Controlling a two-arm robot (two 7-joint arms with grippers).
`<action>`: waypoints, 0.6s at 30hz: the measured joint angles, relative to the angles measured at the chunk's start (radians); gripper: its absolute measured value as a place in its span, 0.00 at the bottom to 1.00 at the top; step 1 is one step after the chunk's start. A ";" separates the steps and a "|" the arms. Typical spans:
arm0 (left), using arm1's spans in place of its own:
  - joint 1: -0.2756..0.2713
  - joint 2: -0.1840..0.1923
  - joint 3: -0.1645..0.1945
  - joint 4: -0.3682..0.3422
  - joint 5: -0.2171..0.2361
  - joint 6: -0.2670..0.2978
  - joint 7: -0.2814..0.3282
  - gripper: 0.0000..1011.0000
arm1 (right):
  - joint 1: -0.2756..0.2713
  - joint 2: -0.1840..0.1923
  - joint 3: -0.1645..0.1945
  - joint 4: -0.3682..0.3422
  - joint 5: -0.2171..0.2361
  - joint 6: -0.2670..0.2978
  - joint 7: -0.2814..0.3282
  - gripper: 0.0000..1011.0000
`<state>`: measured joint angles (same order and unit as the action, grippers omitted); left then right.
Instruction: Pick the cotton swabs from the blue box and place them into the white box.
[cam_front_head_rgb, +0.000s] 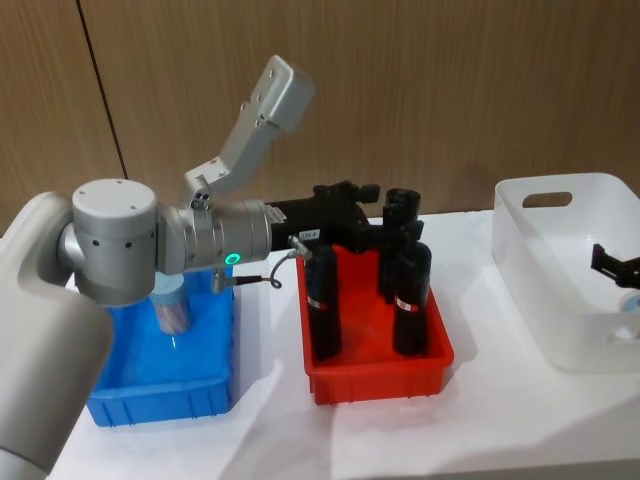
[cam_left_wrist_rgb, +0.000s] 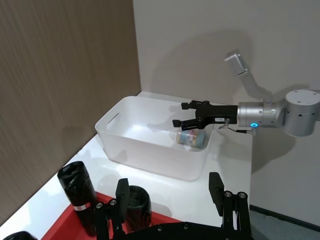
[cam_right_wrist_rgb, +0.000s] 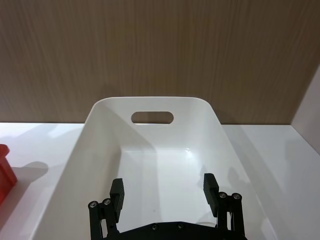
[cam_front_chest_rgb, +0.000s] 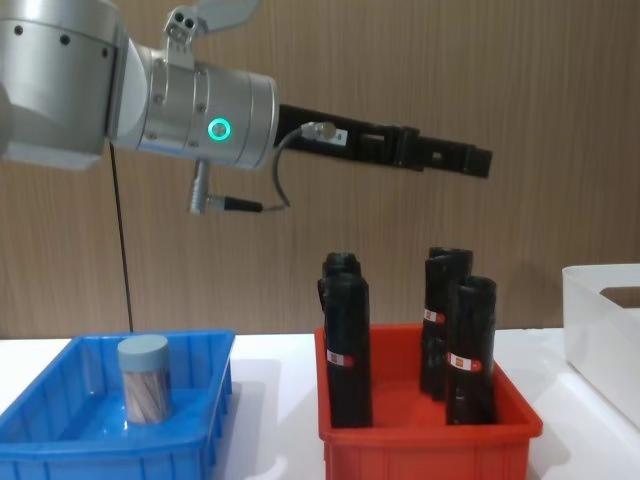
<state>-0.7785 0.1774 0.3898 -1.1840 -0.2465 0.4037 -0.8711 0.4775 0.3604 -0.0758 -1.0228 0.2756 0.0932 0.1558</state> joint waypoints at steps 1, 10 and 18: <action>0.003 0.001 0.000 -0.003 0.000 -0.003 0.005 0.99 | -0.008 0.000 -0.003 -0.013 0.000 -0.001 -0.002 0.99; 0.072 0.027 0.009 -0.059 0.006 -0.052 0.116 0.99 | -0.076 -0.004 -0.023 -0.115 0.002 -0.009 -0.014 0.99; 0.137 0.052 0.017 -0.112 0.012 -0.099 0.217 0.99 | -0.149 -0.007 -0.046 -0.226 0.003 -0.018 -0.028 0.99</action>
<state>-0.6413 0.2291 0.4068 -1.2958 -0.2346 0.3052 -0.6537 0.3285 0.3530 -0.1222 -1.2489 0.2787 0.0753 0.1273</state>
